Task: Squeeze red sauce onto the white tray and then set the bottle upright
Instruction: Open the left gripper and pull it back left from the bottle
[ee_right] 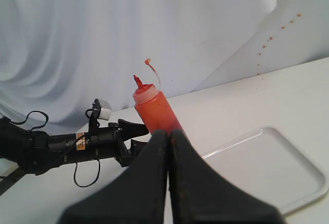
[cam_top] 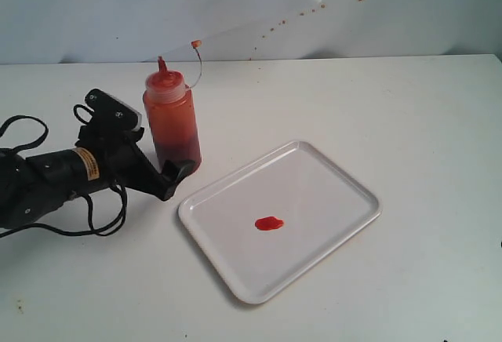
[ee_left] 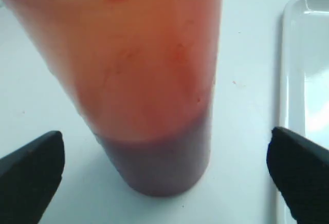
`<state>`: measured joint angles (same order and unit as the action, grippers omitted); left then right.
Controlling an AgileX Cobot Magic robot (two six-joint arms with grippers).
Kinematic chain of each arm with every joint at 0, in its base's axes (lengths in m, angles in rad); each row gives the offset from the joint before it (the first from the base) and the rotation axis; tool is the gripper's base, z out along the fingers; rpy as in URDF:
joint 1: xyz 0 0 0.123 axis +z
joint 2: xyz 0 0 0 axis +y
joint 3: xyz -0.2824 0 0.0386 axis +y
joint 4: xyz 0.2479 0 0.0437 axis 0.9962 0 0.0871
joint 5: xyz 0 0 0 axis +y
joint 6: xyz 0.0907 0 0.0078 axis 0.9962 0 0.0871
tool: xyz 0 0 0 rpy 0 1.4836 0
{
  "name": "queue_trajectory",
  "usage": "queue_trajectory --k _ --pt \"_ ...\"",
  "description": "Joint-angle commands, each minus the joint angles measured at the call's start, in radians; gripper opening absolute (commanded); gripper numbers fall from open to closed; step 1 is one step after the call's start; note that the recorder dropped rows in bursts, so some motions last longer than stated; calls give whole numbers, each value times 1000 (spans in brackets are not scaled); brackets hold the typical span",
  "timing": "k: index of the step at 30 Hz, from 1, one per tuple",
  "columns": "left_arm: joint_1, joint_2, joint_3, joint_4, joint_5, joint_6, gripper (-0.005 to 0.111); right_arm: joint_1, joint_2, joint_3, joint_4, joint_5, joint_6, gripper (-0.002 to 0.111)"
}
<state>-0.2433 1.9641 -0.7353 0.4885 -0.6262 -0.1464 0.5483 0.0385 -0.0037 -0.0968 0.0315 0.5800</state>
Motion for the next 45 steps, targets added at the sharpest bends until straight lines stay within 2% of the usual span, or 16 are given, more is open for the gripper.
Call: queue_trajectory --k 1,10,32,45 --pt "0 -68 52 2 -34 -11 105 0 -6 4 3 4 3 0" --pt "0 -171 116 -10 -51 -18 105 0 -6 4 3 4 3 0" --pt "0 -619 279 -69 -83 -63 105 0 -6 4 3 4 3 0" --pt "0 -787 316 -91 -81 -141 104 0 -6 4 3 4 3 0"
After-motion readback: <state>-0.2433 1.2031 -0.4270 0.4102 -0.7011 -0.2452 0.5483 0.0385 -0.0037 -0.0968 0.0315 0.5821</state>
